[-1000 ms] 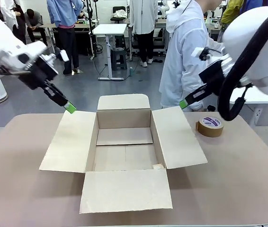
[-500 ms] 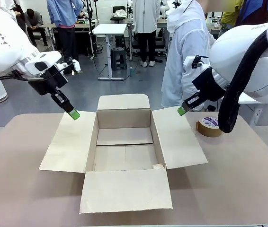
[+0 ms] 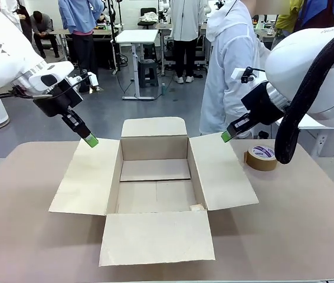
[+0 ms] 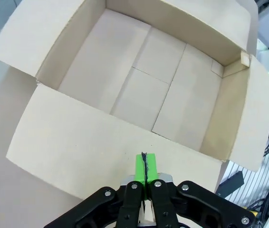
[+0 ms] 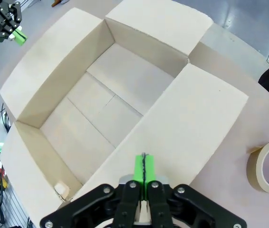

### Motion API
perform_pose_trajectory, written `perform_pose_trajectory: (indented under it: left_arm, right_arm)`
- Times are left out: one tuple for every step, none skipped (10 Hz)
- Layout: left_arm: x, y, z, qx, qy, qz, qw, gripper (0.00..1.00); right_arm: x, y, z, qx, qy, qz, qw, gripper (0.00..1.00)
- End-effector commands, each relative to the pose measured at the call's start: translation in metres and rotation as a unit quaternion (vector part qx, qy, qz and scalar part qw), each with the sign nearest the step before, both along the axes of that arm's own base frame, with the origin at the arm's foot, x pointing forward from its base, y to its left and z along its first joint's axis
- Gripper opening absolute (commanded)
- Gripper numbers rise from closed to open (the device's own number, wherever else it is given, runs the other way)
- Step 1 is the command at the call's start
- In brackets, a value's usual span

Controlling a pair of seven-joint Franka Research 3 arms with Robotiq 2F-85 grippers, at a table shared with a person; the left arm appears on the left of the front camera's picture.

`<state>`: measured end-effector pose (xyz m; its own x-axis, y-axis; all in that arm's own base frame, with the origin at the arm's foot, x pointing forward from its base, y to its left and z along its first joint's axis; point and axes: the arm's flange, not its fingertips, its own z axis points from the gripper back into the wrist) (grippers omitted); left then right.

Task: Wrap the clocks to prevent damage.
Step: Open the side flaps of the Package Box.

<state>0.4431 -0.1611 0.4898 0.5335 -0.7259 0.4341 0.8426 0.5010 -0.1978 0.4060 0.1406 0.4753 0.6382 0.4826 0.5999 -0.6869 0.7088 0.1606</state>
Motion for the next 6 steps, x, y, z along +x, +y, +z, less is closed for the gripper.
perform_pose_trajectory:
  left_arm:
    - [-0.007,-0.026,0.008,0.015,-0.005,0.09,0.996,0.0]
    - [-0.014,-0.042,0.013,0.047,-0.017,0.16,0.986,0.0]
    - [-0.021,-0.057,0.016,0.077,-0.02,0.229,0.97,0.0]
    - [-0.026,-0.071,0.014,0.109,-0.011,0.295,0.949,0.0]
    - [-0.027,-0.084,0.007,0.146,-0.007,0.344,0.928,0.0]
    - [-0.029,-0.092,0.001,0.171,0.006,0.354,0.92,0.0]
  right_arm:
    - [-0.004,0.023,0.002,-0.026,0.035,-0.033,0.998,0.01]
    - [-0.007,0.043,0.002,-0.076,0.106,-0.102,0.986,0.01]
    - [-0.011,0.061,-0.003,-0.112,0.121,-0.118,0.979,0.01]
    - [-0.014,0.077,-0.009,-0.142,0.142,-0.144,0.969,0.01]
    - [-0.008,0.087,-0.018,-0.152,0.165,-0.182,0.957,0.01]
    - [-0.003,0.093,-0.025,-0.147,0.183,-0.193,0.953,0.01]
